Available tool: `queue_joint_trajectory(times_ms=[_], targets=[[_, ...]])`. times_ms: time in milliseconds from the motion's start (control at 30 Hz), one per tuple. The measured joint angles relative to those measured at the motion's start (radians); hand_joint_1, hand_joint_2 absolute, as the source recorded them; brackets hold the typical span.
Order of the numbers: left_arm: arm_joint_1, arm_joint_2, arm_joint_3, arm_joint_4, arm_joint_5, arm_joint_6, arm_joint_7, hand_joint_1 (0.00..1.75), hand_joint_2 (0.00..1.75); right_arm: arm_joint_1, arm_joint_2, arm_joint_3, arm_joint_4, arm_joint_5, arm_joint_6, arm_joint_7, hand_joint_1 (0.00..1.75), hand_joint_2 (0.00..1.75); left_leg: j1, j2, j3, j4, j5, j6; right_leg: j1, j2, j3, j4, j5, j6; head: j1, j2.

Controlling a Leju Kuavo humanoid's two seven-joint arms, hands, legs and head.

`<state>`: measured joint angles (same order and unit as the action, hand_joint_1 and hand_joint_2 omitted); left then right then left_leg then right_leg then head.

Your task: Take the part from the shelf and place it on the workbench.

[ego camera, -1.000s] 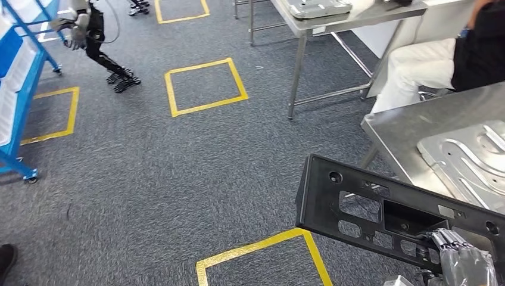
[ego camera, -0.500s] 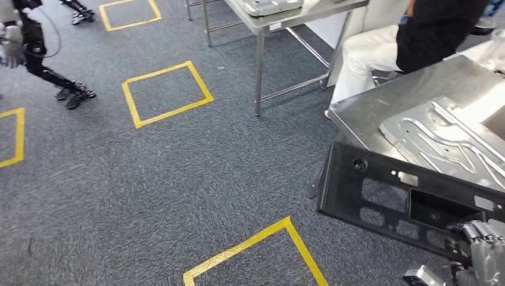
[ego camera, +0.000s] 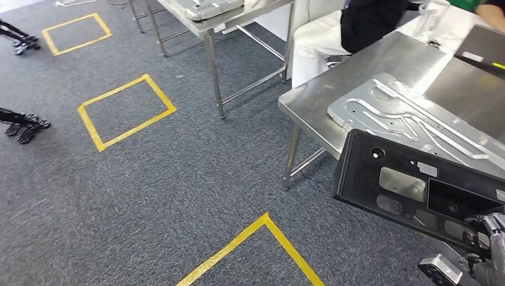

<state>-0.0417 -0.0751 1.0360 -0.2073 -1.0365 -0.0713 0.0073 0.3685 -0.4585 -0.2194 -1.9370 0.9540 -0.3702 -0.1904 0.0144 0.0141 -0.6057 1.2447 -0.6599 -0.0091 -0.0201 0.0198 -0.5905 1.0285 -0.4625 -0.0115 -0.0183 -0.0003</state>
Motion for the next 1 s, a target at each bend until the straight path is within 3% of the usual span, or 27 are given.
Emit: queue_joint_trajectory(times_ms=[33, 67, 133, 200, 267, 300, 333, 367, 433, 500, 533, 567, 633, 700, 733, 800, 833, 900, 967, 1000], targets=[[0.002, 0.000, 0.001, 0.000, 0.000, 0.000, 0.001, 0.00, 1.75, -0.002, 0.000, 0.000, 0.002, 0.000, 0.001, -0.001, 1.75, 1.75, -0.001, -0.006, -0.027, 0.045, -0.006, 0.002, 0.002, 0.013, 0.001, 0.000, -0.001, -0.001, 0.000, 0.000], [0.003, 0.000, 0.001, 0.000, 0.000, 0.000, 0.001, 0.00, 1.75, -0.002, 0.000, 0.000, 0.005, 0.000, 0.003, -0.001, 1.75, 1.75, -0.002, -0.009, -0.038, 0.052, 0.010, 0.006, 0.005, 0.027, 0.002, 0.001, -0.001, -0.002, 0.000, 0.000], [0.004, 0.000, 0.002, 0.000, -0.001, -0.001, 0.003, 0.00, 1.75, -0.006, 0.000, 0.000, 0.009, 0.002, 0.008, -0.001, 1.75, 1.75, -0.004, -0.027, -0.008, -0.049, 0.090, 0.018, 0.007, 0.054, 0.006, 0.002, -0.003, -0.002, 0.000, 0.000], [0.004, 0.001, 0.003, 0.000, -0.002, -0.002, 0.008, 0.00, 1.75, -0.013, 0.000, -0.001, 0.013, 0.004, 0.012, -0.002, 1.75, 1.75, -0.006, -0.065, 0.036, -0.173, 0.153, 0.030, 0.010, 0.079, 0.006, 0.005, -0.004, 0.002, 0.000, 0.000], [0.003, 0.002, 0.005, 0.000, -0.002, -0.004, 0.015, 0.00, 1.75, -0.019, 0.000, -0.001, 0.018, 0.005, 0.015, -0.003, 1.75, 1.75, -0.009, -0.073, 0.051, -0.214, 0.166, 0.036, 0.008, 0.102, 0.002, 0.004, -0.003, 0.012, 0.000, 0.000], [0.001, 0.002, 0.006, 0.000, -0.002, -0.005, 0.018, 0.00, 1.75, -0.020, -0.001, -0.001, 0.020, 0.005, 0.016, -0.005, 1.75, 1.75, -0.009, -0.060, 0.054, -0.219, 0.169, 0.040, 0.008, 0.113, 0.000, 0.003, -0.001, 0.019, 0.000, 0.000], [-0.001, 0.000, 0.006, 0.000, -0.002, -0.007, 0.020, 0.00, 1.75, -0.020, -0.001, -0.002, 0.022, 0.006, 0.016, -0.006, 1.75, 1.75, -0.008, -0.047, 0.058, -0.225, 0.172, 0.045, 0.007, 0.105, -0.002, 0.006, -0.003, 0.024, 0.001, 0.000], [-0.002, -0.001, 0.006, 0.000, -0.002, -0.008, 0.020, 0.00, 1.75, -0.022, -0.003, -0.002, 0.024, 0.006, 0.016, -0.007, 1.75, 1.75, -0.006, -0.035, 0.062, -0.233, 0.177, 0.051, 0.007, 0.083, -0.009, 0.018, -0.012, 0.029, 0.002, 0.000], [-0.002, -0.003, 0.008, 0.000, -0.002, -0.010, 0.021, 0.00, 1.75, -0.033, -0.006, -0.003, 0.028, 0.006, 0.017, -0.009, 1.75, 1.75, -0.004, -0.010, 0.065, -0.244, 0.183, 0.061, 0.007, 0.018, -0.047, 0.102, -0.063, 0.037, 0.003, 0.000], [0.000, -0.003, 0.011, 0.000, -0.002, -0.012, 0.024, 0.00, 1.75, -0.044, -0.007, -0.003, 0.034, 0.008, 0.020, -0.010, 1.75, 1.75, -0.005, 0.015, 0.064, -0.245, 0.182, 0.064, 0.001, -0.009, -0.106, 0.223, -0.119, 0.048, 0.003, 0.000], [0.001, -0.003, 0.013, 0.000, -0.003, -0.014, 0.025, 0.00, 1.75, -0.047, -0.006, -0.003, 0.039, 0.009, 0.022, -0.010, 1.75, 1.75, -0.005, 0.027, 0.065, -0.245, 0.180, 0.063, -0.003, -0.013, -0.121, 0.255, -0.125, 0.052, 0.003, 0.000], [0.001, -0.004, 0.013, 0.000, -0.005, -0.015, 0.026, 0.00, 1.75, -0.050, -0.007, -0.002, 0.043, 0.010, 0.024, -0.010, 1.75, 1.75, -0.004, 0.039, 0.065, -0.244, 0.179, 0.061, -0.007, -0.017, -0.118, 0.250, -0.111, 0.057, 0.003, 0.000], [0.000, -0.006, 0.015, 0.000, -0.007, -0.018, 0.028, 0.00, 1.75, -0.060, -0.007, 0.000, 0.051, 0.011, 0.027, -0.010, 1.75, 1.75, -0.004, 0.062, 0.069, -0.241, 0.173, 0.053, -0.012, -0.048, -0.059, 0.138, -0.047, 0.062, 0.003, 0.000], [-0.001, -0.007, 0.016, 0.000, -0.008, -0.019, 0.029, 0.00, 1.75, -0.069, -0.008, 0.002, 0.056, 0.011, 0.027, -0.009, 1.75, 1.75, -0.008, 0.082, 0.074, -0.235, 0.164, 0.042, -0.006, -0.090, -0.002, 0.029, -0.011, 0.054, 0.003, 0.000], [-0.002, -0.008, 0.017, 0.000, -0.008, -0.019, 0.029, 0.00, 1.75, -0.072, -0.008, 0.003, 0.058, 0.011, 0.027, -0.009, 1.75, 1.75, -0.010, 0.091, 0.078, -0.233, 0.160, 0.035, -0.002, -0.099, 0.008, 0.007, -0.008, 0.046, 0.002, 0.000], [-0.004, -0.008, 0.018, 0.000, -0.009, -0.019, 0.029, 0.00, 1.75, -0.073, -0.009, 0.004, 0.062, 0.012, 0.027, -0.009, 1.75, 1.75, -0.012, 0.112, 0.086, -0.235, 0.155, 0.023, 0.001, -0.078, 0.006, 0.002, -0.009, 0.030, 0.001, 0.000], [-0.005, -0.008, 0.018, 0.000, -0.009, -0.019, 0.029, 0.00, 1.75, -0.073, -0.009, 0.004, 0.063, 0.012, 0.027, -0.009, 1.75, 1.75, -0.010, 0.111, 0.090, -0.232, 0.150, 0.016, 0.000, -0.066, 0.007, 0.000, -0.007, 0.023, 0.001, 0.000], [-0.007, -0.008, 0.019, 0.000, -0.010, -0.020, 0.030, 0.00, 1.75, -0.076, -0.010, 0.004, 0.066, 0.013, 0.027, -0.007, 1.75, 1.75, -0.006, 0.069, 0.074, -0.185, 0.113, 0.006, -0.005, -0.041, 0.009, -0.007, -0.002, 0.010, 0.001, 0.000], [-0.004, -0.009, 0.020, 0.000, -0.012, -0.022, 0.032, 0.00, 1.75, -0.083, -0.011, 0.006, 0.068, 0.016, 0.027, -0.005, 1.75, 1.75, -0.003, 0.014, 0.018, -0.064, 0.050, 0.004, -0.003, -0.018, 0.008, -0.007, 0.000, 0.001, 0.000, 0.000], [-0.002, -0.009, 0.021, 0.000, -0.012, -0.022, 0.034, 0.00, 1.75, -0.085, -0.011, 0.007, 0.070, 0.018, 0.028, -0.001, 1.75, 1.75, -0.003, 0.001, -0.014, -0.002, 0.027, 0.004, -0.001, -0.007, 0.007, -0.006, 0.000, -0.001, 0.000, 0.000]])
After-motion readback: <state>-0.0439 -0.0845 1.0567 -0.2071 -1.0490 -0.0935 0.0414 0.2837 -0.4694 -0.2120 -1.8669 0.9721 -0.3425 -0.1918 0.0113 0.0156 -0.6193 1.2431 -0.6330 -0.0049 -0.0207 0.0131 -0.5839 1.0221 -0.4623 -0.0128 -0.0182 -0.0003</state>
